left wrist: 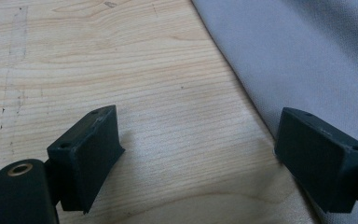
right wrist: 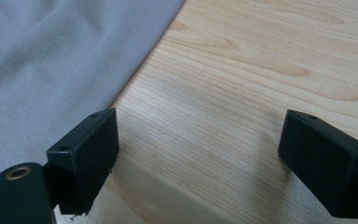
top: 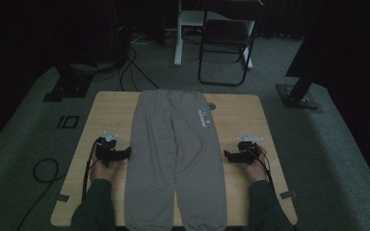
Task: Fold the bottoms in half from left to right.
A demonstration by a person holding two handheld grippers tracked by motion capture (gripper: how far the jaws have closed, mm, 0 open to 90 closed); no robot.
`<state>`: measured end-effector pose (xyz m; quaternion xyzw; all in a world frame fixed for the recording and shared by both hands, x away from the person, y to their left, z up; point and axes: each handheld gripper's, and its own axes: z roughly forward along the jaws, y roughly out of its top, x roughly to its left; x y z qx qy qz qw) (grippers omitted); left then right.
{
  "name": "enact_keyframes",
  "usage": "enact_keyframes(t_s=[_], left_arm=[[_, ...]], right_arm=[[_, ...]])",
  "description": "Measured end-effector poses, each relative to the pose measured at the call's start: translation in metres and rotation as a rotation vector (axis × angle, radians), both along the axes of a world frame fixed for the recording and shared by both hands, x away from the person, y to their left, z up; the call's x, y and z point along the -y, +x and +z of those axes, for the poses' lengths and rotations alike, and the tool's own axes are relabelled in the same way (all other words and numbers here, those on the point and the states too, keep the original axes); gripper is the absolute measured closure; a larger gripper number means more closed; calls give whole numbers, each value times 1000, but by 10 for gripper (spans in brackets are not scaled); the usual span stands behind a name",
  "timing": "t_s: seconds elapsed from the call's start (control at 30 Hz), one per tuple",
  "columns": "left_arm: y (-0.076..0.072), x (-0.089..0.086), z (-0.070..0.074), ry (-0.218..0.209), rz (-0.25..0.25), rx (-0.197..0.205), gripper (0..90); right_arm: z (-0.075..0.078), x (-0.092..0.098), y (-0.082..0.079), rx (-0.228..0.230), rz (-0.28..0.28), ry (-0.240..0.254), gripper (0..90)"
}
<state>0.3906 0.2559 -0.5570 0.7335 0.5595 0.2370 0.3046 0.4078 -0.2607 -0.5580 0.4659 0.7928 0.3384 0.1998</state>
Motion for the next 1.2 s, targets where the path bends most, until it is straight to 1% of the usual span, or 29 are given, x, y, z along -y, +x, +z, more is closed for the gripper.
enact_keyframes(t_s=[0.13, 0.17, 0.2, 0.27, 0.3, 0.33, 0.47, 0.5, 0.53, 0.6, 0.7, 0.8, 0.93, 1.0, 1.03, 1.1, 1.17, 1.2], left_arm=[[-2, 0, 0, 1, 6, 1, 163], [-5, 0, 1, 0, 10, 7, 163], [-6, 1, 2, 10, 12, 2, 217], [-6, 2, 4, 14, 10, -13, 249], [-6, 2, 4, 14, 10, -13, 263], [-7, 2, 4, 7, 2, -19, 263], [-9, 2, 4, 1, 2, -12, 286], [-10, 1, 4, -2, 1, -1, 304], [-10, 2, 3, -7, 8, 12, 346], [-11, 1, 3, -10, 10, 17, 375], [-12, 1, 3, -9, 11, 12, 383], [-13, 4, 6, -9, 25, -10, 418], [-15, 8, 8, -42, 12, -23, 447], [-17, 10, 11, -68, 7, -14, 459], [-19, 11, 12, -91, -3, -11, 459], [-21, 13, 13, -120, -9, -8, 458], [-22, 16, 12, -119, -22, -7, 458], [-23, 18, 12, -107, -27, -6, 454]], right_arm=[[0, 0, 0, 0, -2, 0, 127], [0, 0, 0, 1, -6, 1, 128], [0, -2, -1, -1, -20, 3, 128], [0, -3, -2, 0, -28, 2, 130], [0, -3, -2, 0, -28, 2, 130], [0, -3, -2, 1, -29, 2, 135], [0, -3, -3, 2, -31, 3, 138], [0, -3, -3, 1, -31, 4, 138], [0, -3, -3, 2, -31, 3, 138], [0, -3, -3, 1, -31, 3, 139], [0, -3, -3, 2, -33, 3, 142], [0, -3, -3, 2, -34, 3, 142], [0, -3, -3, 2, -34, 3, 142], [0, -3, -3, 2, -34, 3, 142], [0, -3, -3, 2, -34, 3, 142], [0, -3, -4, 2, -35, 3, 142], [0, -3, -4, 1, -36, 3, 142], [0, -3, -4, 2, -36, 3, 142]])
